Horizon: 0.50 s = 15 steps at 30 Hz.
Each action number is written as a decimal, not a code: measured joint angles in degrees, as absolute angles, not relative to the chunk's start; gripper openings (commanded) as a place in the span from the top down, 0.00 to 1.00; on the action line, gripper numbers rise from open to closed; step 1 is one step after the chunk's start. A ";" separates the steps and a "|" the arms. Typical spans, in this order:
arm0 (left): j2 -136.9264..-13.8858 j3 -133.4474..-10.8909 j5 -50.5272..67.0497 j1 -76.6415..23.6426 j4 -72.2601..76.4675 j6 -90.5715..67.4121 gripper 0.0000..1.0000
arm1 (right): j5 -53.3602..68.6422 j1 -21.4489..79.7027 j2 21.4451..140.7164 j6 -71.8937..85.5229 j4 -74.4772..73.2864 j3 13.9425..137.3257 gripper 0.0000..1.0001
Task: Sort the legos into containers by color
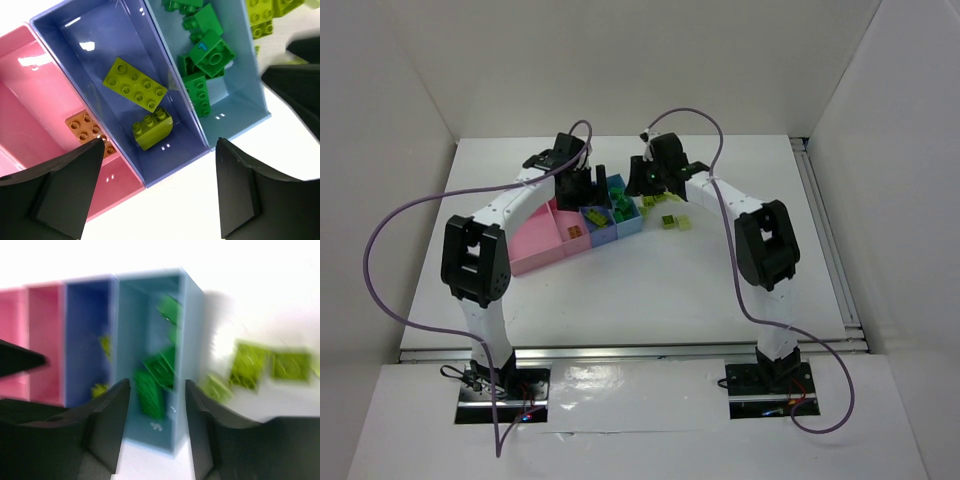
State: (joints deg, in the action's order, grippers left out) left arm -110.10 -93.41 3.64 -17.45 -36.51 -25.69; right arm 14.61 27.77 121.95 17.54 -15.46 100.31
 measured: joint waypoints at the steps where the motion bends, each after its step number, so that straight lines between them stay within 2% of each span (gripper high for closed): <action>1: -109.67 -93.41 3.64 -17.45 -36.53 -25.69 0.08 | 12.71 27.38 120.01 17.89 -15.46 97.34 0.57; 3: -108.40 -93.38 3.64 -17.45 -36.67 -25.78 0.08 | 10.39 27.03 116.79 18.24 -15.57 93.14 0.63; 6: -105.23 -93.36 3.53 -17.54 -36.51 -25.85 0.10 | 7.07 24.84 111.66 18.65 -16.08 87.39 0.65; 7: -103.98 -93.36 3.49 -17.72 -36.36 -25.87 0.10 | 6.17 23.83 110.67 18.72 -16.19 86.41 0.60; 8: -102.83 -93.36 3.46 -17.98 -36.14 -25.87 0.10 | 5.26 22.70 110.06 18.65 -16.34 85.71 0.49; 9: -101.93 -93.36 3.51 -18.28 -35.88 -25.87 0.10 | 4.62 21.78 109.97 18.33 -17.02 85.58 0.42; 11: -100.75 -93.43 4.01 -19.29 -35.55 -25.87 0.10 | 2.85 20.05 111.02 17.08 -19.68 86.61 0.33; 15: -101.80 -95.74 5.69 -22.26 -36.38 -25.80 0.10 | -0.73 19.38 117.47 14.94 -25.34 92.68 0.30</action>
